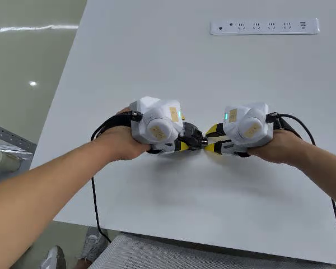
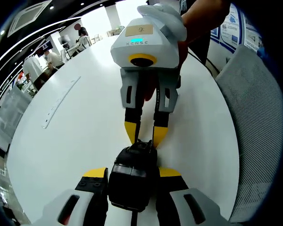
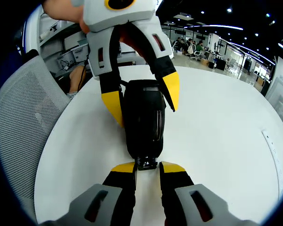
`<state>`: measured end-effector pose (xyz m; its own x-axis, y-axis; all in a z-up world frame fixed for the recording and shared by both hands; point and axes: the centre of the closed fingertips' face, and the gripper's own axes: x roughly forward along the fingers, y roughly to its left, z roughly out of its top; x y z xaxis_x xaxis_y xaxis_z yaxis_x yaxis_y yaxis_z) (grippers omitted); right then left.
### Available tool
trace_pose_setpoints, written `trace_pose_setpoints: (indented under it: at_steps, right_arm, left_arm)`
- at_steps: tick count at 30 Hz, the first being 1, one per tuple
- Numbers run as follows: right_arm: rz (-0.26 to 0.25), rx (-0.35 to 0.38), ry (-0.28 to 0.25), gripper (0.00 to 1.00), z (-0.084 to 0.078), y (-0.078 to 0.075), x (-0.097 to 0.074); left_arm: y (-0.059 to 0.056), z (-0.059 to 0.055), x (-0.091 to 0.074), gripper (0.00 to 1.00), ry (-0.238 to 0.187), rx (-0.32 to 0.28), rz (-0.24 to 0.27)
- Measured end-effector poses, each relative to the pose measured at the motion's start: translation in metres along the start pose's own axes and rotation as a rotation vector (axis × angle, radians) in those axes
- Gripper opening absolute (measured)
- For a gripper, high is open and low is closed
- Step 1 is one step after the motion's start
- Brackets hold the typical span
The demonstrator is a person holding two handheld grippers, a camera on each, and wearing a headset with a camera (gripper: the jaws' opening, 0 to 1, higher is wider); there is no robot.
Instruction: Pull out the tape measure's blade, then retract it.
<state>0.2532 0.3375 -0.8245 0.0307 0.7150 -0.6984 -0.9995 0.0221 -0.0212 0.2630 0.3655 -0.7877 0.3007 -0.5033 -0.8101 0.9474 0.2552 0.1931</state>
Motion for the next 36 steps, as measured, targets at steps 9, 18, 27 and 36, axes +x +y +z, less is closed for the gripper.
trace_pose_setpoints:
  at_steps: [9,18,27,36]
  right_arm:
    - [0.014,-0.006,-0.006,0.13,0.0015,0.0035,-0.0001]
    - [0.048,-0.026,0.0,0.13,0.0034,0.0065,-0.0022]
    - [0.065,-0.065,0.015,0.11,0.002,0.005,-0.0018]
    - [0.077,-0.043,0.014,0.1,0.0003,0.0057,-0.005]
  left_arm:
    - [-0.001,-0.0008,-0.0003,0.34,0.008,0.018,-0.017]
    - [-0.0006,-0.0006,0.0004,0.33,0.008,0.032,-0.051]
    - [-0.0002,-0.0008,0.0011,0.31,0.024,0.042,-0.068]
    - [-0.0005,-0.0013,0.0006,0.31,0.031,0.05,-0.079]
